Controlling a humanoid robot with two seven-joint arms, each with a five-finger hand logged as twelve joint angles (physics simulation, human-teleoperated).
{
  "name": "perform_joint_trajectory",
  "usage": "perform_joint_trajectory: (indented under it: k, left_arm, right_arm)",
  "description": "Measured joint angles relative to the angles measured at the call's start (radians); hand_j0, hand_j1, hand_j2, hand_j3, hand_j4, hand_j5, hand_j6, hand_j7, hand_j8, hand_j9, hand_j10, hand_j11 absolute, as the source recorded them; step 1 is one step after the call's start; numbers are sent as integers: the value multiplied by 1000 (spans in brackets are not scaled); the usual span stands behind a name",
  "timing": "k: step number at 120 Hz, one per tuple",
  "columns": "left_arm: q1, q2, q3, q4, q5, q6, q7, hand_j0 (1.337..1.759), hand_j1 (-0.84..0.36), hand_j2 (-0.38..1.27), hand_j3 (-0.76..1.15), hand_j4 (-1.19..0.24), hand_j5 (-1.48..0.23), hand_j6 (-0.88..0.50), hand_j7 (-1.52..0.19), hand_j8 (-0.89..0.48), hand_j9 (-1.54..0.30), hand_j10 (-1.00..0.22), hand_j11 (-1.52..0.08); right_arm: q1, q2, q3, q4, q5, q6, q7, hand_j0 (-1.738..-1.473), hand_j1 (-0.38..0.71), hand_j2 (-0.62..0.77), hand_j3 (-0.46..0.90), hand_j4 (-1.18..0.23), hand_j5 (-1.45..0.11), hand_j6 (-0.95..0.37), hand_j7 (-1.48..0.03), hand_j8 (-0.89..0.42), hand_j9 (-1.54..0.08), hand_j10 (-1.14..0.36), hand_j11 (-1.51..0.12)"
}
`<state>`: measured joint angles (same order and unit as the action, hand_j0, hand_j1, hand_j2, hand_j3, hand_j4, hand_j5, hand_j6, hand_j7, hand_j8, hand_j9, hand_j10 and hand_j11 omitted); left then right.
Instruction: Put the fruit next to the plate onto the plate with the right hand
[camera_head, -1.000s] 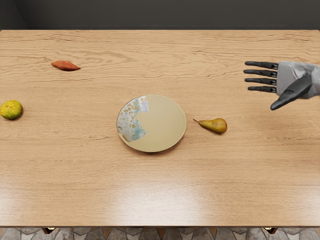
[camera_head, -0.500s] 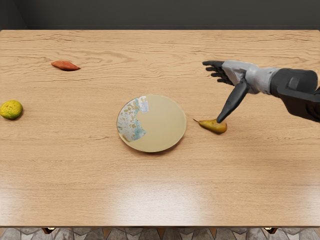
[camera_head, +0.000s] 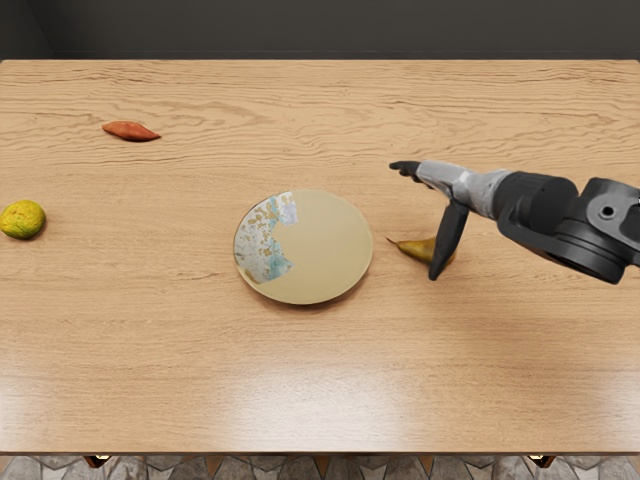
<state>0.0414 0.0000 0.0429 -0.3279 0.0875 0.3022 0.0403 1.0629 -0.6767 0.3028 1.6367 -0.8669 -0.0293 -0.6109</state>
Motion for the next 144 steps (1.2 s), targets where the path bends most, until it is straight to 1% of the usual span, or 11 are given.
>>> perform_joint_trajectory:
  k: [6, 19, 37, 51, 64, 105, 128, 144]
  left_arm:
    - [0, 0, 0, 0, 0, 0, 0, 1658, 343, 1, 0, -5, -6, -5, -6, -5, -6, -5, -6]
    - [0, 0, 0, 0, 0, 0, 0, 1658, 343, 1, 0, -5, -6, -5, -6, -5, -6, -5, -6]
    - [0, 0, 0, 0, 0, 0, 0, 1658, 343, 1, 0, -5, -6, -5, -6, -5, -6, -5, -6]
    - [0, 0, 0, 0, 0, 0, 0, 1658, 343, 1, 0, -5, -6, -5, -6, -5, -6, -5, -6]
    - [0, 0, 0, 0, 0, 0, 0, 1658, 343, 1, 0, -5, -6, -5, -6, -5, -6, -5, -6]
    - [0, 0, 0, 0, 0, 0, 0, 1658, 343, 1, 0, -5, -6, -5, -6, -5, -6, -5, -6]
    - [-1, 0, 0, 0, 0, 0, 0, 1658, 343, 1, 0, -5, -6, -5, -6, -5, -6, -5, -6]
    - [0, 0, 0, 0, 0, 0, 0, 1658, 343, 1, 0, -5, -6, -5, -6, -5, -6, -5, -6]
  right_arm:
    - [9, -4, -26, 0, -3, -18, 0, -1658, -349, 1, 0, -2, 0, -3, 0, -2, 0, -2, 0]
    - [24, -2, -93, 0, -25, -115, 0, -1658, -349, 1, 0, -2, 0, -4, 0, -3, 0, -2, 0]
    - [27, 20, -139, 0, -88, -224, 0, -1658, -349, 2, 0, -2, 0, -4, 0, -3, 0, -2, 0]
    - [29, 58, -188, -10, -116, -257, 0, -1658, -349, 2, 0, -2, 0, -4, 0, -3, 0, -2, 0]
    - [34, 73, -231, -20, -126, -268, 0, -1658, -349, 2, 0, -2, 0, -4, 0, -3, 0, -2, 0]
    - [26, 125, -265, -74, -200, -369, 0, -1658, -349, 2, 0, -2, 0, -4, 0, -3, 0, -2, 0]
    - [-4, 174, -266, -134, -232, -395, 0, -1658, -349, 2, 0, -2, 0, -3, 0, -2, 0, -2, 0]
    - [-22, 187, -265, -156, -246, -400, 0, -1658, -348, 2, 0, -3, -1, -4, -1, -3, -1, -2, -1]
